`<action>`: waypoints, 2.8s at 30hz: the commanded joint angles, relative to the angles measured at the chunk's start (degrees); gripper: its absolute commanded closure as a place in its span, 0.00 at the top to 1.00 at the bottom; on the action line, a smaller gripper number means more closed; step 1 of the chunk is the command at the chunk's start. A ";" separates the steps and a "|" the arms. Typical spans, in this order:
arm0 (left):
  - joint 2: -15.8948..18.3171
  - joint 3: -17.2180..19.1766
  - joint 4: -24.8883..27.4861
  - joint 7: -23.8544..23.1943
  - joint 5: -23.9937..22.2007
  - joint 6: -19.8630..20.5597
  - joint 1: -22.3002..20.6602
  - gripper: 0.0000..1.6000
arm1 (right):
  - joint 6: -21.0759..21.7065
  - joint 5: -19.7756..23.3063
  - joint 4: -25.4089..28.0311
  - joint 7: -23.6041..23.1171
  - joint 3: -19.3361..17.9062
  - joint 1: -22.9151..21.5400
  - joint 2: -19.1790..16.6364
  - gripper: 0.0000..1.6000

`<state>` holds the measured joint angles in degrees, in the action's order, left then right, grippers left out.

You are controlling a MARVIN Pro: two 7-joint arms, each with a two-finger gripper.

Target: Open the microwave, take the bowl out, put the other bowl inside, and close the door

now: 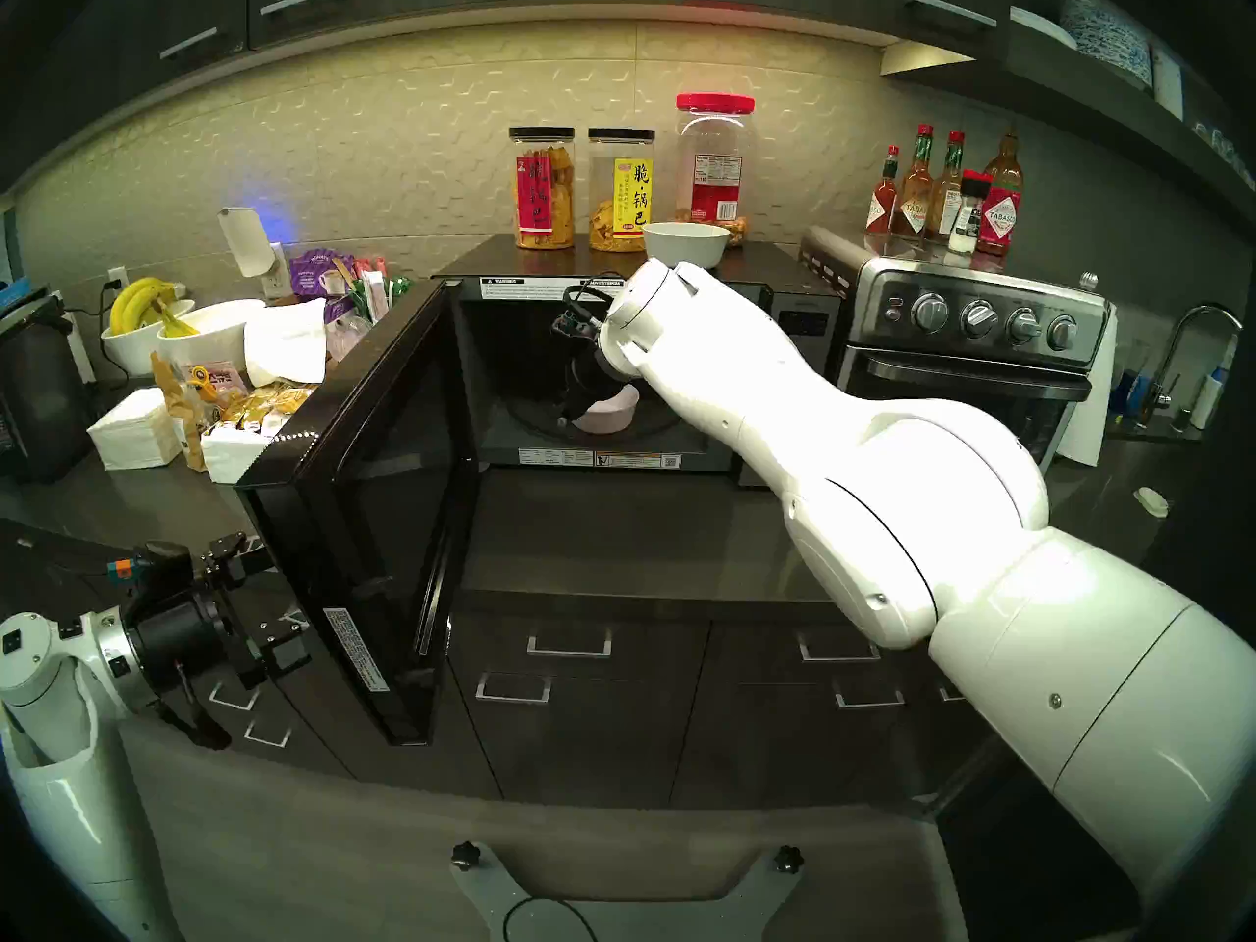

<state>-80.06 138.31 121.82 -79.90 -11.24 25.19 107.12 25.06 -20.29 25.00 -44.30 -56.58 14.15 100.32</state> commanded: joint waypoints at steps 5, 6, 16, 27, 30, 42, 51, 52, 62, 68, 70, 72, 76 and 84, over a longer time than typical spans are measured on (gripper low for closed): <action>0.12 -0.09 0.80 -0.51 -0.36 -0.10 0.01 1.00 | 2.75 0.50 9.42 -5.25 -0.78 1.89 -4.89 0.75; 0.12 -0.10 0.79 -0.50 -0.35 -0.10 0.01 1.00 | 3.17 0.48 10.86 -5.89 -0.82 2.44 -5.46 0.75; 0.12 -0.12 0.73 -0.42 -0.29 -0.10 -0.03 1.00 | 5.03 0.88 18.32 -11.51 -1.59 5.31 -9.42 0.74; 0.11 -0.14 0.66 -0.34 -0.23 -0.09 -0.08 1.00 | 7.48 1.65 26.79 -16.90 -3.60 8.46 -15.18 0.76; 0.11 -0.14 0.64 -0.32 -0.22 -0.09 -0.08 1.00 | 8.19 1.79 28.78 -18.31 -4.12 9.55 -16.95 0.77; 0.10 -0.14 0.60 -0.29 -0.19 -0.09 -0.10 1.00 | 10.73 3.35 37.98 -25.13 -6.80 13.87 -23.16 0.78; 0.10 -0.14 0.59 -0.28 -0.18 -0.08 -0.11 1.00 | 12.48 5.03 45.28 -28.35 -8.28 17.73 -27.17 0.79; 0.10 -0.14 0.59 -0.28 -0.18 -0.08 -0.11 1.00 | 12.72 5.29 46.41 -28.19 -8.45 18.32 -27.72 0.79; 0.10 -0.14 0.58 -0.27 -0.16 -0.08 -0.11 1.00 | 15.45 7.87 53.98 -26.52 -10.50 23.36 -32.87 0.77; 0.10 -0.14 0.57 -0.26 -0.14 -0.08 -0.12 1.00 | 16.97 9.85 58.91 -25.23 -11.62 26.59 -35.79 0.78; 0.10 -0.14 0.57 -0.26 -0.14 -0.08 -0.12 1.00 | 17.53 10.52 60.82 -24.62 -12.22 27.71 -36.98 0.82; 0.10 -0.14 0.57 -0.27 -0.14 -0.08 -0.12 1.00 | 18.06 11.21 61.85 -24.08 -12.81 28.64 -38.03 0.87; 0.10 -0.14 0.58 -0.27 -0.13 -0.08 -0.12 1.00 | 19.24 12.74 65.19 -23.07 -14.21 30.77 -40.35 0.90; 0.10 -0.14 0.60 -0.29 -0.14 -0.08 -0.11 1.00 | 22.12 16.60 72.08 -21.03 -17.05 36.32 -45.12 1.00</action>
<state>-80.06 138.29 121.80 -79.86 -11.11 25.19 107.10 45.30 -7.06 90.94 -60.05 -70.94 46.47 60.13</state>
